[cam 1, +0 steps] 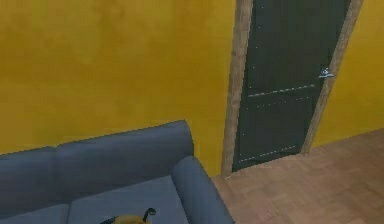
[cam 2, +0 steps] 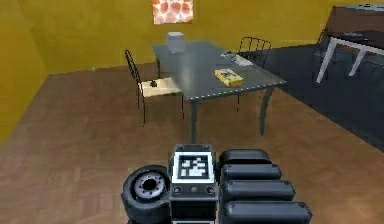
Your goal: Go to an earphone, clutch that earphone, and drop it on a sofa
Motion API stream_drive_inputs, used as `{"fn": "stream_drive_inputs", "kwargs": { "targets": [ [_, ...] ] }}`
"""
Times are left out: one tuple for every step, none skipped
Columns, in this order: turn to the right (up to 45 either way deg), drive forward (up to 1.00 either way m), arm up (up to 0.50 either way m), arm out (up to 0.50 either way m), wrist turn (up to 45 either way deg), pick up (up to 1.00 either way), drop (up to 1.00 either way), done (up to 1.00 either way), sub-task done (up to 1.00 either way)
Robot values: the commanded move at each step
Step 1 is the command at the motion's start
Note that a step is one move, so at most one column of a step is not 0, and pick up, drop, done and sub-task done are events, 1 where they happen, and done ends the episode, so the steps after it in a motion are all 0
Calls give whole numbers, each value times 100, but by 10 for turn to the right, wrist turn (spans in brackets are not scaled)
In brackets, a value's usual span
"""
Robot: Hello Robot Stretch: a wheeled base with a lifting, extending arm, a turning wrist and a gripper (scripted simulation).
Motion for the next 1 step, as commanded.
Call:
{"fn": "stream_drive_inputs", "kwargs": {
  "targets": [
    [-450, 0, 0, 0, 0, 0, 0, 0, 0]
  ]
}}
